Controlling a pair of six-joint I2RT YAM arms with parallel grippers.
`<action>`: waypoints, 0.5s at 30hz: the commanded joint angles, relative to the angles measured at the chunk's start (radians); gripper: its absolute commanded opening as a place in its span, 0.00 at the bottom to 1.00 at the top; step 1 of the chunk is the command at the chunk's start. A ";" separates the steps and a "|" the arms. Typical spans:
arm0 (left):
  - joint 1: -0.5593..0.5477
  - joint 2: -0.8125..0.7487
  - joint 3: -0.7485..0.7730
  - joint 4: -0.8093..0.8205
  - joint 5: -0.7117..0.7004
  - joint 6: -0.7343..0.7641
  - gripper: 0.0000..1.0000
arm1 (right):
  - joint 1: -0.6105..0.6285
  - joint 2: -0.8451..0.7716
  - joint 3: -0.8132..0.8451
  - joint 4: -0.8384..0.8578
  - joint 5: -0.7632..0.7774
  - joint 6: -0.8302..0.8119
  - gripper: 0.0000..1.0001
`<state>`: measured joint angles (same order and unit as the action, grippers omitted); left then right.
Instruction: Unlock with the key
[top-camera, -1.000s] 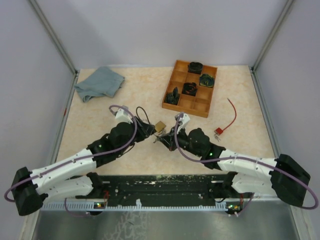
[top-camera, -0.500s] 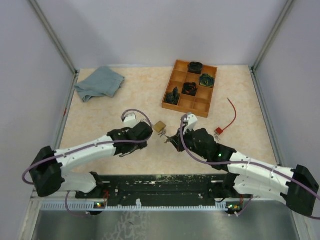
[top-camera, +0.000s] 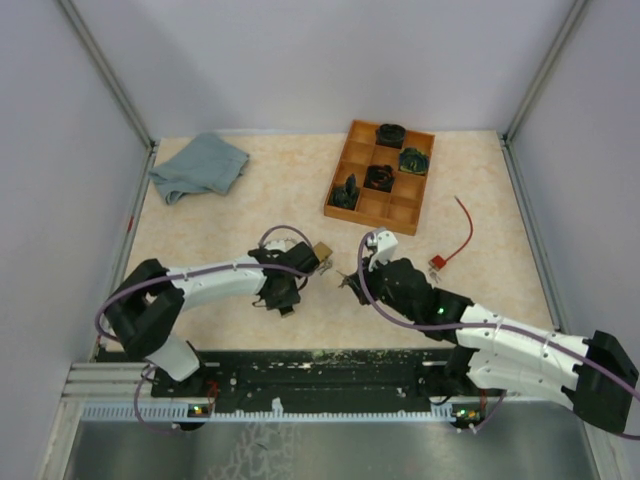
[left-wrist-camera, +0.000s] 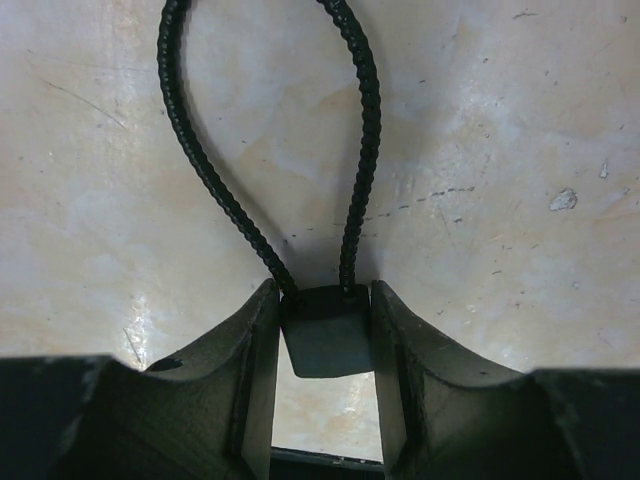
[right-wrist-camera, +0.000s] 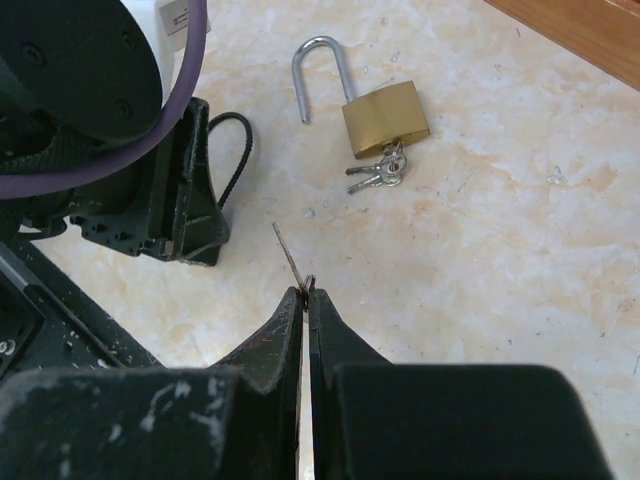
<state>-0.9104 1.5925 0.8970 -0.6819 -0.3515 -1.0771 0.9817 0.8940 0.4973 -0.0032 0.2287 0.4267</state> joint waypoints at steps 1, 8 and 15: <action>0.019 0.022 0.006 0.034 0.052 -0.008 0.44 | 0.011 -0.011 -0.013 0.038 0.020 -0.016 0.00; 0.080 -0.181 -0.108 0.122 0.151 0.043 0.69 | 0.011 0.037 -0.001 0.067 -0.013 -0.026 0.00; 0.201 -0.548 -0.411 0.549 0.405 0.179 0.73 | 0.011 0.072 -0.005 0.159 -0.122 -0.019 0.00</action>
<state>-0.7513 1.1839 0.6102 -0.4236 -0.1062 -0.9890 0.9817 0.9504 0.4839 0.0494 0.1757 0.4114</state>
